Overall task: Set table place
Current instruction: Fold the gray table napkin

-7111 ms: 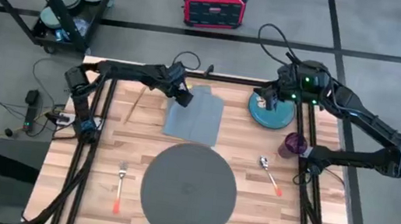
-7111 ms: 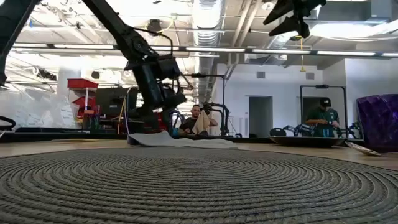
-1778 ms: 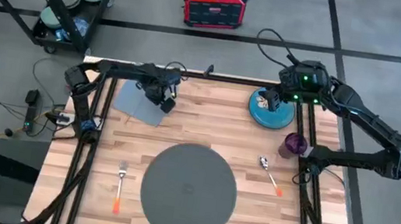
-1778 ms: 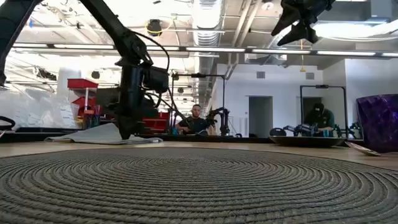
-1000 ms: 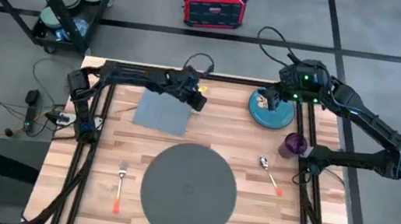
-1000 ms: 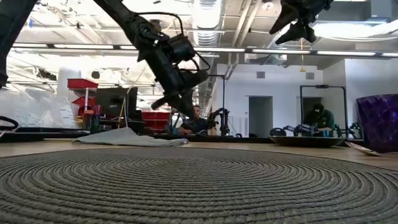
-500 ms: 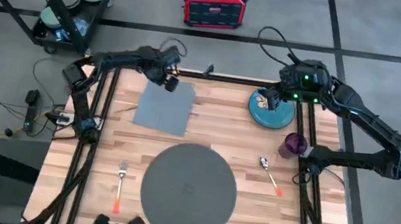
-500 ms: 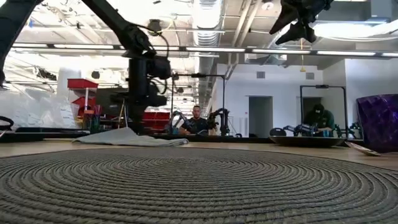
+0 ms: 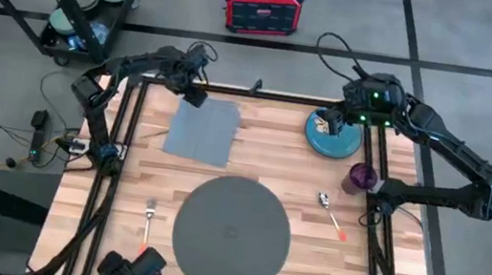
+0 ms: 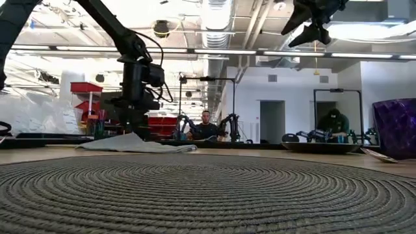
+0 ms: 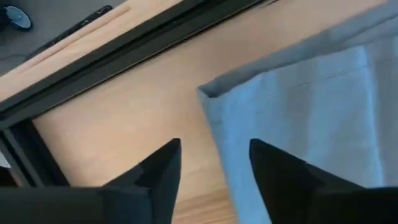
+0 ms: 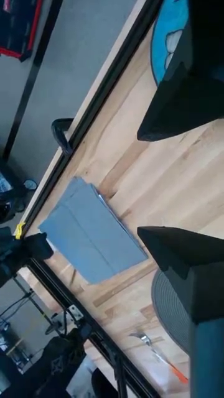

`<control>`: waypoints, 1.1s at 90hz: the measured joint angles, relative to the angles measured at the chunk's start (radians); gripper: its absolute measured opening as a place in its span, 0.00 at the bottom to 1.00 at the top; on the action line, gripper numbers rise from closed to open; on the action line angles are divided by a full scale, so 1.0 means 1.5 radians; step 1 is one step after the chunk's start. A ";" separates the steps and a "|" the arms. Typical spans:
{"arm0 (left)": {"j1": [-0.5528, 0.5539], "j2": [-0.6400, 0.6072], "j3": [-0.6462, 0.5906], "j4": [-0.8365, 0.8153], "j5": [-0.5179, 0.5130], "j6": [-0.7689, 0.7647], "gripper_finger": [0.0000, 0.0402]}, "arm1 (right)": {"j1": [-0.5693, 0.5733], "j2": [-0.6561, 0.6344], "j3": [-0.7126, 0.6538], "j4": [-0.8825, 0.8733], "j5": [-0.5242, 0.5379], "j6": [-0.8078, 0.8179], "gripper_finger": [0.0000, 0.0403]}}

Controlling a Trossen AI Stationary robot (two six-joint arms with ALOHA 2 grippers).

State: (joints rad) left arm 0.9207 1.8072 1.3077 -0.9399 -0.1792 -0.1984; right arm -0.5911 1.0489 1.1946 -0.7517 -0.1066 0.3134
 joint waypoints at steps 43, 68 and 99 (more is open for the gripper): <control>0.035 -0.001 -0.084 0.126 0.065 0.030 0.45 | 0.000 0.000 0.000 0.004 0.002 0.017 0.56; 0.028 -0.001 -0.088 0.167 0.056 0.057 0.03 | -0.001 0.000 0.000 0.008 0.002 0.020 0.50; -0.044 -0.095 -0.088 0.122 0.083 0.002 0.00 | -0.001 0.000 0.000 0.002 0.004 -0.021 0.36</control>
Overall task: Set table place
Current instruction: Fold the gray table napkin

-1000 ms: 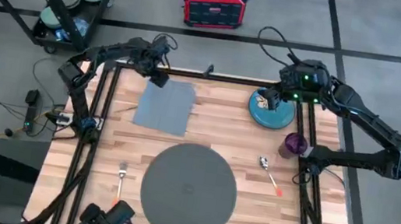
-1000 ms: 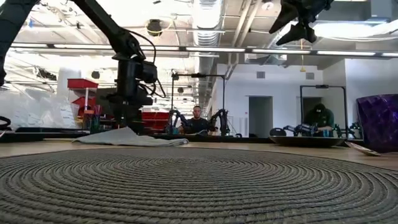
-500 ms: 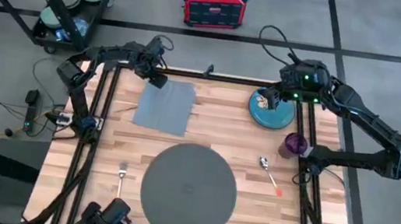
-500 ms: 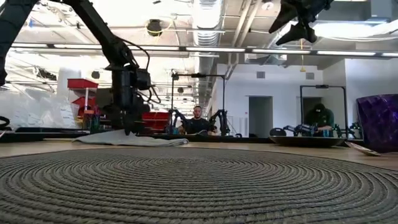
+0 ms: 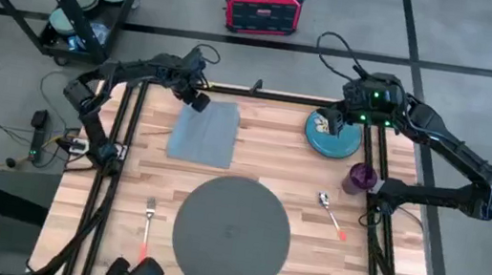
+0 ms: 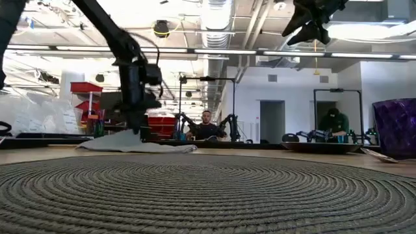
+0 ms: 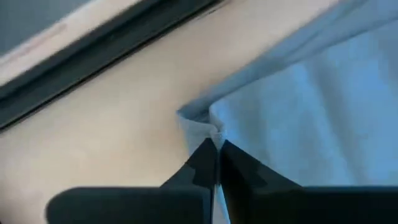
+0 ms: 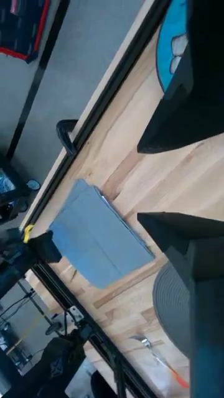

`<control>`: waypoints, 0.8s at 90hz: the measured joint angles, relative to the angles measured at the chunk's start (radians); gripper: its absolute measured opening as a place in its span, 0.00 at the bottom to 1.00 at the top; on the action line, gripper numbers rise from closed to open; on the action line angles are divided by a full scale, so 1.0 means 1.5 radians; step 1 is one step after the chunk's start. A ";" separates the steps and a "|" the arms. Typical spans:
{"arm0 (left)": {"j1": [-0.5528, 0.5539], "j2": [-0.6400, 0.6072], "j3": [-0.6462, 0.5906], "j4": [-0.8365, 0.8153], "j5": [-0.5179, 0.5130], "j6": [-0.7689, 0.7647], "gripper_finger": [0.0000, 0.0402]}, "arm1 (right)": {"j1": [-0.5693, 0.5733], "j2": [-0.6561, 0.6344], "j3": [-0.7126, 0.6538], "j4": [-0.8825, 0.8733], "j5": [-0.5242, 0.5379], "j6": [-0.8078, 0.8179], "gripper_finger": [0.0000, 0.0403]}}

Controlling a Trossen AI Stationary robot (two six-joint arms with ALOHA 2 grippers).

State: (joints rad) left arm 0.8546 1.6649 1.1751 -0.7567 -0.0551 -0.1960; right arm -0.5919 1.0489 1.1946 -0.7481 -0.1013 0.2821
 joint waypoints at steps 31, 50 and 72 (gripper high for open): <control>-0.147 -0.185 0.006 0.055 -0.002 -0.184 0.00 | 0.000 0.000 0.000 -0.002 0.001 -0.002 0.38; -0.270 -0.182 0.094 0.098 -0.048 -0.242 0.00 | 0.000 0.000 0.000 -0.002 0.000 -0.010 0.38; -0.337 -0.106 0.272 0.109 -0.075 -0.213 0.00 | -0.011 0.000 0.000 -0.002 -0.001 -0.016 0.38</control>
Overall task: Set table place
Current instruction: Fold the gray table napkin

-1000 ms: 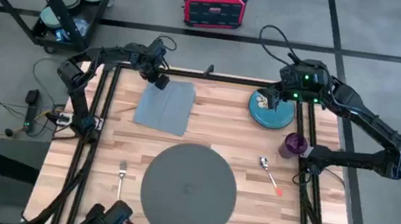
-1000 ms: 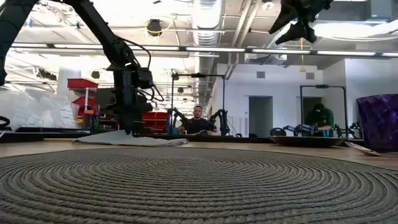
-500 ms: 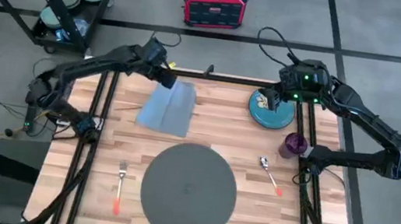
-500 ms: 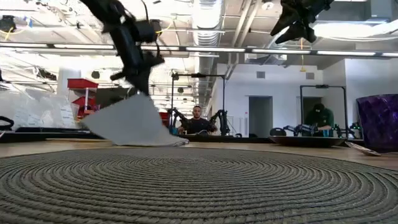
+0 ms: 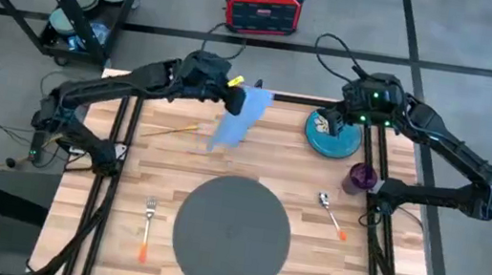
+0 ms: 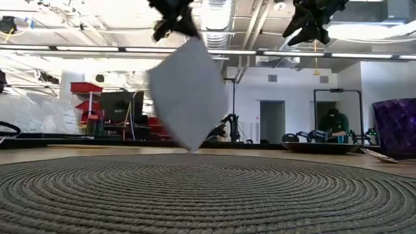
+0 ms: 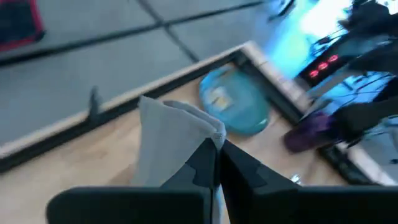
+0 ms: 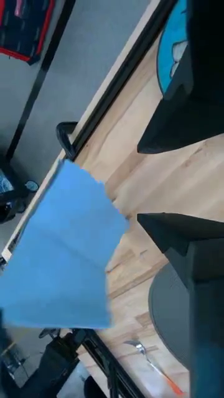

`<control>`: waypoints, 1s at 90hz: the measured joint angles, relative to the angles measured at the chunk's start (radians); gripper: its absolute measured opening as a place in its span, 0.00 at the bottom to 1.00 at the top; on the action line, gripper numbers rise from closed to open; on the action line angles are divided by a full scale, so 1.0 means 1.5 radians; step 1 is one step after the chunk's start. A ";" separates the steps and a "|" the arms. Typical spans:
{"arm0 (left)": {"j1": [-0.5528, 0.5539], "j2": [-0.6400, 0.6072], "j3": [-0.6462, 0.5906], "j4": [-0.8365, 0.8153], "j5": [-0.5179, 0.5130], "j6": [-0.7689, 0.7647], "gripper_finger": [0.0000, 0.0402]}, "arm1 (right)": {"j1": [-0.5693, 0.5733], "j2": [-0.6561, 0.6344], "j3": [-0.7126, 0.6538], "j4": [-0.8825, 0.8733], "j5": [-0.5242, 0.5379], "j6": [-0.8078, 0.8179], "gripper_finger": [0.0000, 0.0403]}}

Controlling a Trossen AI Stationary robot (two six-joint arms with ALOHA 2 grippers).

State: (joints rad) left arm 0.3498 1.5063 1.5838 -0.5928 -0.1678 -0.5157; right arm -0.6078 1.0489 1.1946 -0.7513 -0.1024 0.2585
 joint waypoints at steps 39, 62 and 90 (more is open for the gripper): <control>-0.069 0.177 0.197 0.012 0.063 0.097 0.00 | -0.063 0.000 0.000 0.003 0.001 0.001 0.38; -0.069 0.209 0.227 0.050 0.136 0.072 0.00 | -0.090 0.000 0.000 0.016 0.001 -0.002 0.38; 0.002 0.206 0.125 -0.119 0.004 0.175 0.00 | -0.099 0.000 0.000 0.022 0.001 -0.004 0.38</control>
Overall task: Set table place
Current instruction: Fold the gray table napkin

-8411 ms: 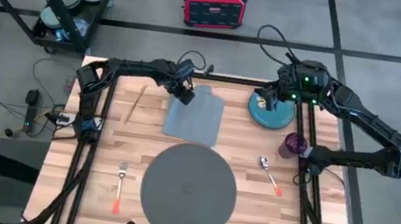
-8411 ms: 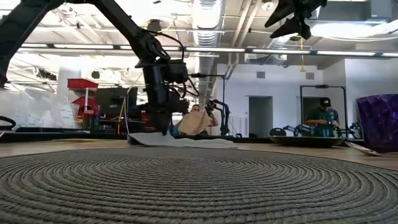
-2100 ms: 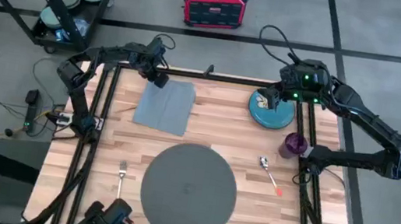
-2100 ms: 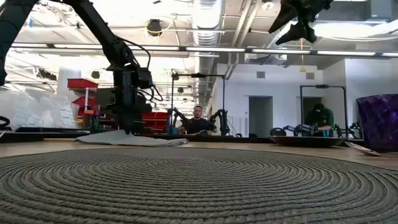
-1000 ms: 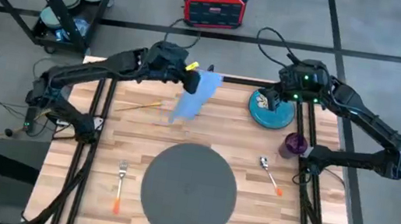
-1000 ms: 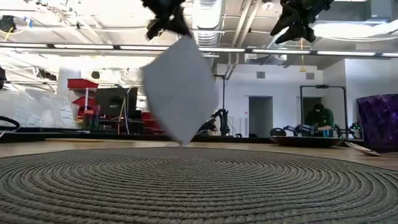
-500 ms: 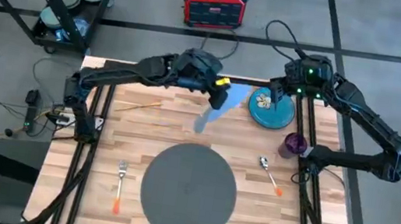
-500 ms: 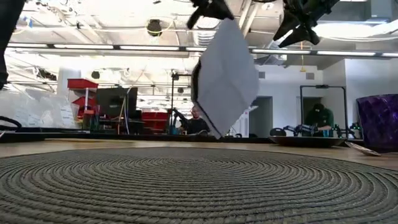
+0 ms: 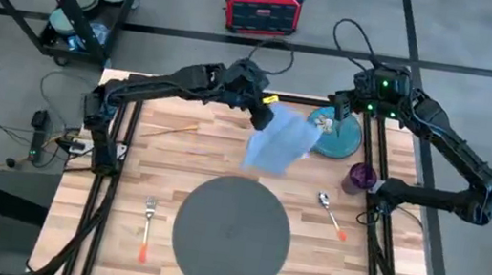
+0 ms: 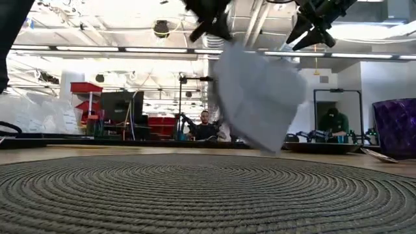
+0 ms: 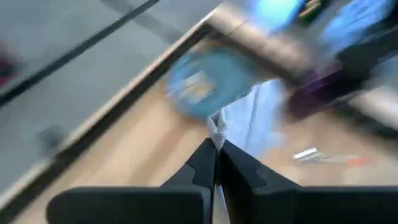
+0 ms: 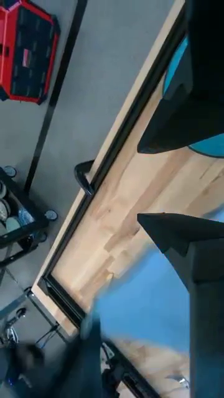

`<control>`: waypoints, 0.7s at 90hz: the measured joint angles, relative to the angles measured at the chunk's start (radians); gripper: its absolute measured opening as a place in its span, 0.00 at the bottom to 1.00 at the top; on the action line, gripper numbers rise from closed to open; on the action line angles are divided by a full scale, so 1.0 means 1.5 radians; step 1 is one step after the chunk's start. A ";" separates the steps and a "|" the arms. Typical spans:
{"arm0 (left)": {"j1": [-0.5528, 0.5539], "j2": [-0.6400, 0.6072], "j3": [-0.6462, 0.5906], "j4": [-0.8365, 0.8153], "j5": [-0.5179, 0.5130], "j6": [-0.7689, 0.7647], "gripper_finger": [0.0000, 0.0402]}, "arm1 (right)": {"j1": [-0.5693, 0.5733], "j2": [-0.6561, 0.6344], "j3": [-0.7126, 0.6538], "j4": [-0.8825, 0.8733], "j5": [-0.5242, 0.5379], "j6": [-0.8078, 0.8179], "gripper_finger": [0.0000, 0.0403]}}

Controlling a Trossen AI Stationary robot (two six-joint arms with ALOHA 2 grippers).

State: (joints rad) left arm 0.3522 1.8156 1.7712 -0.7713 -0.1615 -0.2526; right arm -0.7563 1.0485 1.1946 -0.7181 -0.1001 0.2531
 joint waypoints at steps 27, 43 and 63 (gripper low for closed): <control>0.146 0.004 -0.290 0.099 -0.005 0.016 0.00 | 0.001 0.000 0.000 0.000 0.000 0.000 0.38; 0.183 0.004 -0.315 0.108 -0.024 0.038 0.00 | 0.001 0.000 0.000 0.000 0.000 0.005 0.38; 0.212 0.003 -0.315 0.103 -0.062 0.048 0.00 | 0.002 0.000 0.000 -0.003 0.000 0.005 0.38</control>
State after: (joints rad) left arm 0.6702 1.8202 1.2984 -0.6167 -0.2546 -0.1808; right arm -0.7532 1.0485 1.1946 -0.7229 -0.1001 0.2611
